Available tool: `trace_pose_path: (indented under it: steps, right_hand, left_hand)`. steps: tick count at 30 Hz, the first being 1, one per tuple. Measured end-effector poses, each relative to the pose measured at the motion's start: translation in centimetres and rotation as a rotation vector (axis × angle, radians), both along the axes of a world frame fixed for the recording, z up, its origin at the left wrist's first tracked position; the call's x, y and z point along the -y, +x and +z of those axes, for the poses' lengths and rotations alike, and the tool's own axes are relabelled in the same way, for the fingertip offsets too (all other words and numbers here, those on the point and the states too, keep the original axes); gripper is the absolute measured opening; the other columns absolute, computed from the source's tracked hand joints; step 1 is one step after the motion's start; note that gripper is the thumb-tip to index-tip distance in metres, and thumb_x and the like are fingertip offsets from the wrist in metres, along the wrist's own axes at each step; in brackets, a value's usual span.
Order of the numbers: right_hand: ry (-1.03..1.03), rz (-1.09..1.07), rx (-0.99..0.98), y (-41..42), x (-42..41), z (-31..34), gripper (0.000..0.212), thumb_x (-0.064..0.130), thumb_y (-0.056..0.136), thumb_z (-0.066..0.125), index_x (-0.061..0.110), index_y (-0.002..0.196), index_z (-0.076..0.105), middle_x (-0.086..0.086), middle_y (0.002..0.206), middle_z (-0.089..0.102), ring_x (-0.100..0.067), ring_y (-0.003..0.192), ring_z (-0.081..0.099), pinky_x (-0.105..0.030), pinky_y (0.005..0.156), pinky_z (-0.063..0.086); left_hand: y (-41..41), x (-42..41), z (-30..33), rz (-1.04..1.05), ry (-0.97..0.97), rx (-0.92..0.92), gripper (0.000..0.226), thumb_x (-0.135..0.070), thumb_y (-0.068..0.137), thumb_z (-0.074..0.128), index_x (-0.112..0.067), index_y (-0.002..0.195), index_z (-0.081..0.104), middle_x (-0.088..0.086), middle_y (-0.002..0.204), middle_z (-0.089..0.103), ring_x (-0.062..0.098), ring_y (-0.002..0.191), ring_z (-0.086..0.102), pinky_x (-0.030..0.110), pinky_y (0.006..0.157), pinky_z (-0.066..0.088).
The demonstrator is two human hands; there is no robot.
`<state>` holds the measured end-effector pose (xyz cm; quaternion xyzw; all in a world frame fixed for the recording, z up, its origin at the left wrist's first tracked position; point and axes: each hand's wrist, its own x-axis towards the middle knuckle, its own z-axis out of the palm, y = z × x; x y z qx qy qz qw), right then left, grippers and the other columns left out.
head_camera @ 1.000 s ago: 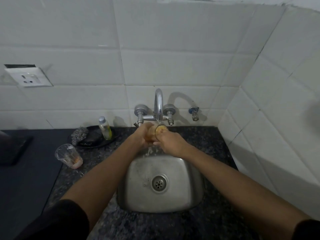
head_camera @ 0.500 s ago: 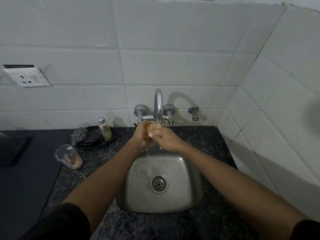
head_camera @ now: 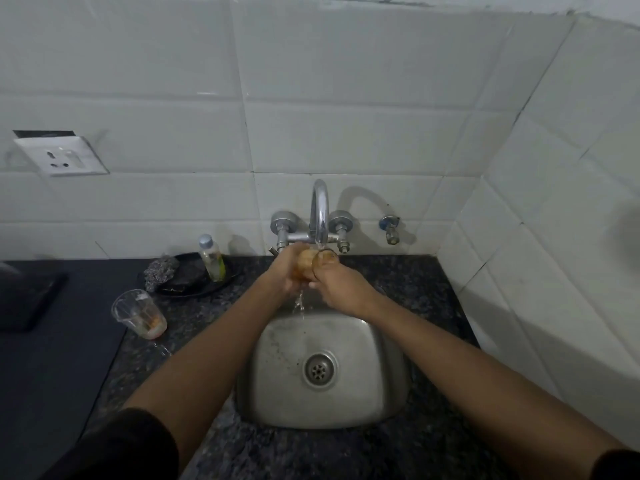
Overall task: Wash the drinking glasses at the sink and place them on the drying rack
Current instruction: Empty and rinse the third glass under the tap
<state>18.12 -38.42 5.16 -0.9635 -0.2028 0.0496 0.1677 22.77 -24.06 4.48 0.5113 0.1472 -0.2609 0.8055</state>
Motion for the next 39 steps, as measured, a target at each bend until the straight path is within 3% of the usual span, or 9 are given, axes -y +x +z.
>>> trace_pose_path:
  steps: [4,10,17,20,24,28,30,35,39]
  right_hand:
    - [0.538,-0.198,-0.31,0.0,-1.9,0.2,0.035,0.029,0.109,0.05,0.016,0.141,0.059,-0.008,0.112,0.069,-0.026,0.092,0.072,-0.036,0.065,0.063]
    - [-0.022,0.094,0.048,-0.6,-0.2,-0.4,0.026,0.02,0.105,0.056,0.013,0.129,0.062,-0.009,0.124,0.064,-0.026,0.105,0.065,-0.044,0.087,0.057]
    - [1.133,-0.378,-0.617,-1.2,-2.3,0.0,0.04,0.002,0.102,0.057,0.024,0.133,0.065,-0.003,0.119,0.075,-0.018,0.09,0.073,-0.03,0.064,0.059]
    - [1.308,-0.49,-0.711,-1.4,-2.1,0.8,0.026,0.023,0.103,0.061,0.018,0.126,0.072,-0.007,0.109,0.077,-0.017,0.083,0.072,-0.031,0.063,0.058]
    - [1.127,-0.68,-0.532,-0.8,-1.1,-0.1,0.046,0.055,0.101,0.058,0.014,0.108,0.077,-0.009,0.097,0.08,-0.024,0.085,0.077,-0.044,0.075,0.063]
    - [1.036,-0.812,-0.357,-1.4,0.0,-0.3,0.049,0.048,0.108,0.049,0.009,0.096,0.076,-0.01,0.082,0.079,-0.021,0.067,0.07,-0.03,0.058,0.055]
    - [1.005,-0.801,-0.34,-1.7,0.7,-0.5,0.042,0.041,0.108,0.051,0.009,0.094,0.075,-0.008,0.083,0.079,-0.02,0.071,0.071,-0.029,0.061,0.055]
    - [0.784,-0.595,-0.216,-2.2,1.7,-1.5,0.019,0.023,0.106,0.058,0.015,0.112,0.074,-0.001,0.101,0.077,-0.017,0.089,0.073,-0.025,0.066,0.061]
    - [0.563,-0.243,0.084,-3.2,2.0,-2.0,0.04,0.003,0.101,0.056,0.01,0.14,0.064,-0.006,0.132,0.07,-0.015,0.119,0.066,-0.031,0.104,0.054]
  left_hand:
    - [-1.1,0.7,-0.5,0.067,-0.117,0.071,0.044,-0.024,0.106,0.037,-0.005,0.083,0.07,0.013,0.078,0.066,0.022,0.065,0.069,0.031,0.058,0.057]
    - [-1.1,-0.1,-0.3,0.06,-0.115,0.005,0.032,-0.032,0.102,0.052,-0.007,0.096,0.07,0.012,0.086,0.07,0.025,0.078,0.068,0.038,0.078,0.053]
    - [-1.9,0.8,-0.7,0.221,-0.121,-0.021,0.018,-0.021,0.091,0.065,-0.004,0.09,0.068,0.013,0.086,0.067,0.026,0.076,0.07,0.035,0.066,0.059]
    - [-1.5,0.6,-1.1,0.302,-0.135,-0.002,0.041,-0.023,0.067,0.08,-0.004,0.101,0.068,0.016,0.095,0.067,0.029,0.081,0.069,0.038,0.069,0.058]
    - [-1.5,0.7,-1.0,0.363,-0.129,0.073,0.036,-0.024,0.066,0.081,-0.006,0.095,0.072,0.017,0.098,0.069,0.033,0.089,0.069,0.051,0.087,0.058]
    - [-1.8,0.2,-0.8,0.518,-0.085,0.047,0.067,-0.02,0.06,0.084,0.002,0.12,0.066,0.017,0.102,0.07,0.033,0.088,0.071,0.056,0.086,0.058]
    - [-1.9,0.1,-0.6,0.54,-0.036,0.082,0.058,-0.015,0.063,0.082,0.0,0.117,0.065,0.015,0.1,0.068,0.03,0.086,0.068,0.048,0.081,0.059]
    - [-2.0,0.1,-0.1,0.554,0.113,0.239,0.033,-0.001,0.068,0.076,-0.009,0.1,0.068,0.006,0.092,0.069,0.024,0.087,0.065,0.039,0.077,0.057]
    - [-1.9,0.1,0.9,0.528,0.181,0.359,0.036,0.013,0.07,0.069,0.001,0.104,0.065,0.007,0.087,0.067,0.021,0.073,0.065,0.036,0.066,0.058]
